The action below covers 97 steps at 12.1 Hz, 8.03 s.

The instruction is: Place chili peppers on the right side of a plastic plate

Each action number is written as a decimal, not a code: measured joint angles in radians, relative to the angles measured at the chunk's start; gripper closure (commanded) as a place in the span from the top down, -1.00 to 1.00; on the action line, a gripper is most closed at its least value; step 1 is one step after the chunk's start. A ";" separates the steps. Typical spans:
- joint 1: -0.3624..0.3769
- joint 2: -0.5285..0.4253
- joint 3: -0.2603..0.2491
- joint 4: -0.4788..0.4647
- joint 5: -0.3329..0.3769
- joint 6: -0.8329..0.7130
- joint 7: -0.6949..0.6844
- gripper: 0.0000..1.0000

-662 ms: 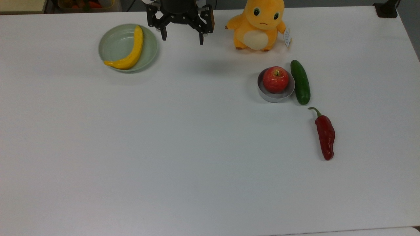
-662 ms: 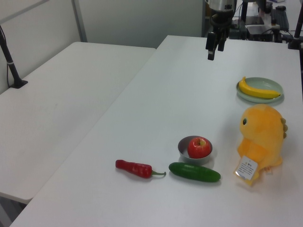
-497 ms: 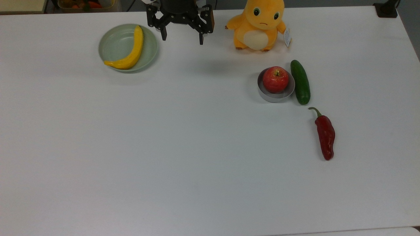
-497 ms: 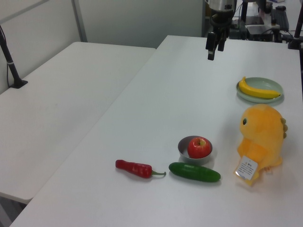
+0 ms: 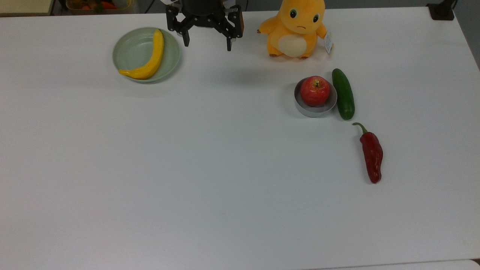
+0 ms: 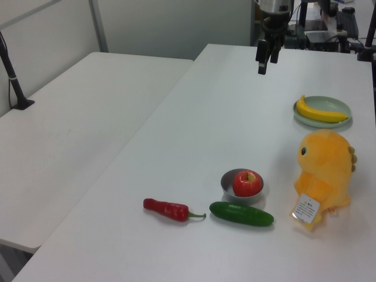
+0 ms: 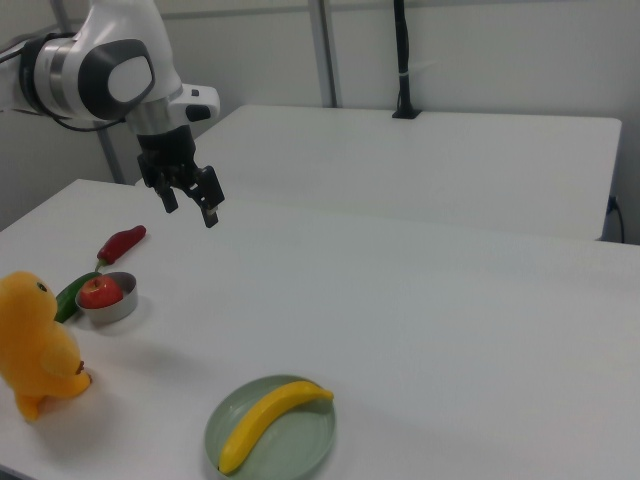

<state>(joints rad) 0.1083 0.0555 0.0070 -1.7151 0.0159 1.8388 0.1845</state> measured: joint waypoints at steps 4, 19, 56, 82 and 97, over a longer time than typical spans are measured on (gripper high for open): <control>-0.008 0.004 0.024 -0.001 0.000 0.004 -0.003 1.00; 0.177 0.383 0.151 0.223 -0.274 0.466 0.572 1.00; 0.456 0.779 0.087 0.436 -0.571 0.769 0.863 -0.79; -0.053 -0.102 -0.248 -0.266 -0.085 0.292 -0.432 -0.74; -0.155 -0.003 -0.450 -0.429 -0.083 0.306 -0.803 -0.60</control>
<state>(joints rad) -0.0463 0.0525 -0.4434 -2.1437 -0.0672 2.1447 -0.6187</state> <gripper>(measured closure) 0.599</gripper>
